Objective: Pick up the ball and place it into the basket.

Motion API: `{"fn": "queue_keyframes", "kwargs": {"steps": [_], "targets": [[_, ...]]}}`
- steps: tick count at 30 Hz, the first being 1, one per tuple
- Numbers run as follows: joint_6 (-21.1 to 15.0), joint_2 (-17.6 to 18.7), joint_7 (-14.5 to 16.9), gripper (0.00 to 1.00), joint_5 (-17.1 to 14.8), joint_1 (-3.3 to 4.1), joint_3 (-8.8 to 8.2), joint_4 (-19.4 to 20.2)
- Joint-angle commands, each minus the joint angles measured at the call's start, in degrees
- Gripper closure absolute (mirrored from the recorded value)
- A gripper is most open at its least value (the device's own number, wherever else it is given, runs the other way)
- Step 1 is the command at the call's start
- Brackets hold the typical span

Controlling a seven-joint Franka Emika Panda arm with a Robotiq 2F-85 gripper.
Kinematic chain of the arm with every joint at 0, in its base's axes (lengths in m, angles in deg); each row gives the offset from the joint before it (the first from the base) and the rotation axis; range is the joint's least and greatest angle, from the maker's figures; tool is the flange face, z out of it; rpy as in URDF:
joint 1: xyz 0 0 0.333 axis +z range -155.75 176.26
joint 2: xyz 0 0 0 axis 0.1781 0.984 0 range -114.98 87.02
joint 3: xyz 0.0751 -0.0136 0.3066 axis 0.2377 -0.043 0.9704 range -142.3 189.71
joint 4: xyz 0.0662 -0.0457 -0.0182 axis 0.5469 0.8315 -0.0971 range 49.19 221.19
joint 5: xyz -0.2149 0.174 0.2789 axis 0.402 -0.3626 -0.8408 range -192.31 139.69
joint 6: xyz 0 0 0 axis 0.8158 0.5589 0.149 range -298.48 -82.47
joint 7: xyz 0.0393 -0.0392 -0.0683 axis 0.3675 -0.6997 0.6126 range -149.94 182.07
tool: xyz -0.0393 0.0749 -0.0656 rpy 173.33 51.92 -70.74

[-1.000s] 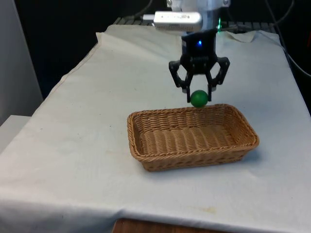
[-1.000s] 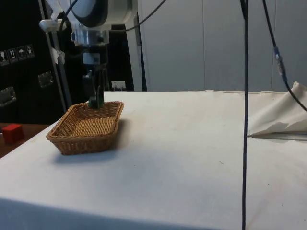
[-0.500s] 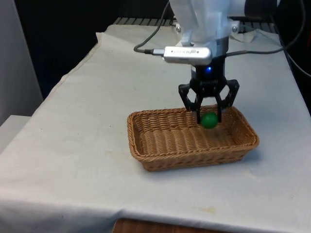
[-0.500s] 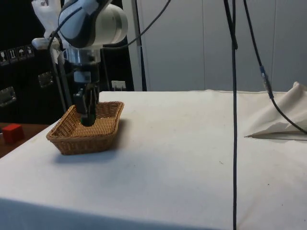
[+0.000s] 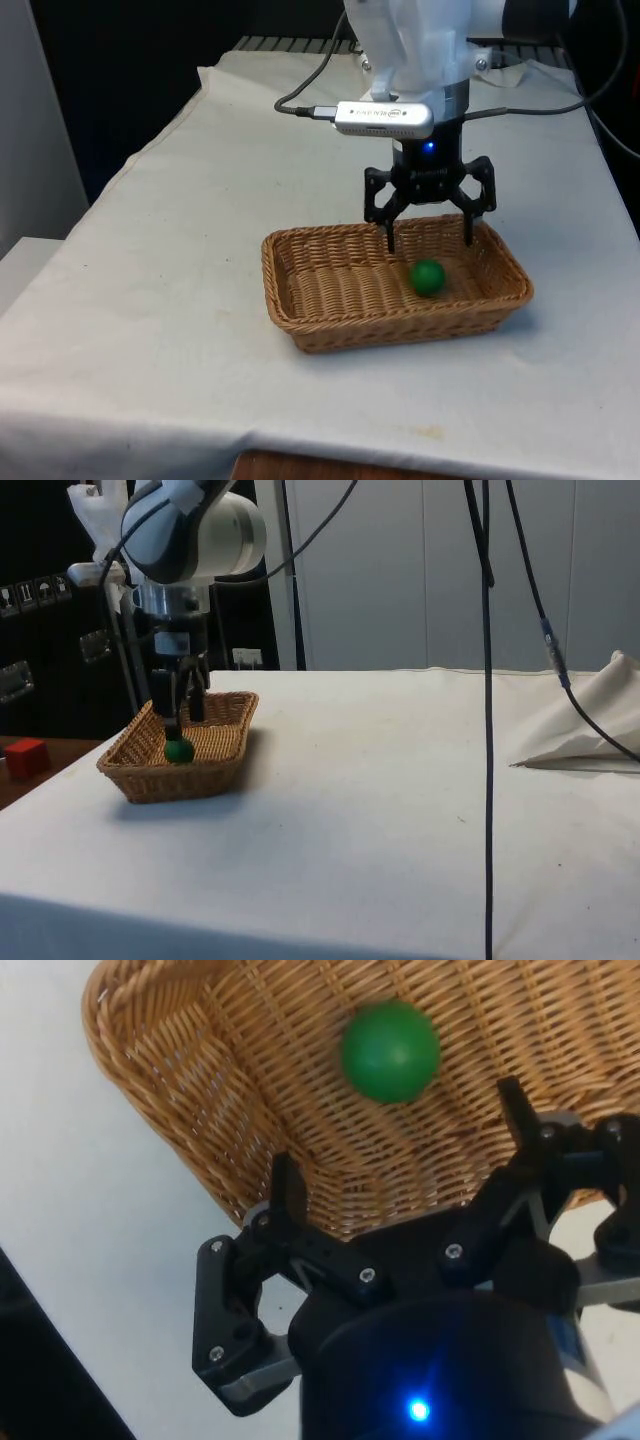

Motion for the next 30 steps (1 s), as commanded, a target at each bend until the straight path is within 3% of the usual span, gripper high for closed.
{"fn": "queue_keyframes", "kwargs": {"steps": [1,8,11,14,15,16,23,24,25,30], "targets": [[-0.1,-0.2,0.3,0.01,-0.2,-0.06,0.17,0.2],[-0.1,-0.1,0.2,0.00,-0.2,-0.06,0.17,0.2],[0.3,-1.7,-0.5,0.00,0.3,0.63,-0.57,1.4],[0.2,-3.0,-0.8,0.00,0.7,0.86,-0.69,2.6],[0.5,-2.4,-0.5,0.00,0.3,0.29,-0.17,1.7],[0.2,-3.6,-0.9,0.00,0.9,0.97,-0.69,3.1],[0.1,-7.6,-1.9,0.00,2.2,1.43,-0.69,6.9],[0.4,-7.4,-1.3,0.00,1.8,0.92,-0.17,6.5],[0.2,-8.0,-2.0,0.00,2.4,1.55,-0.74,7.3],[0.1,-10.7,-3.1,0.00,3.8,1.78,-0.69,9.6]]}}
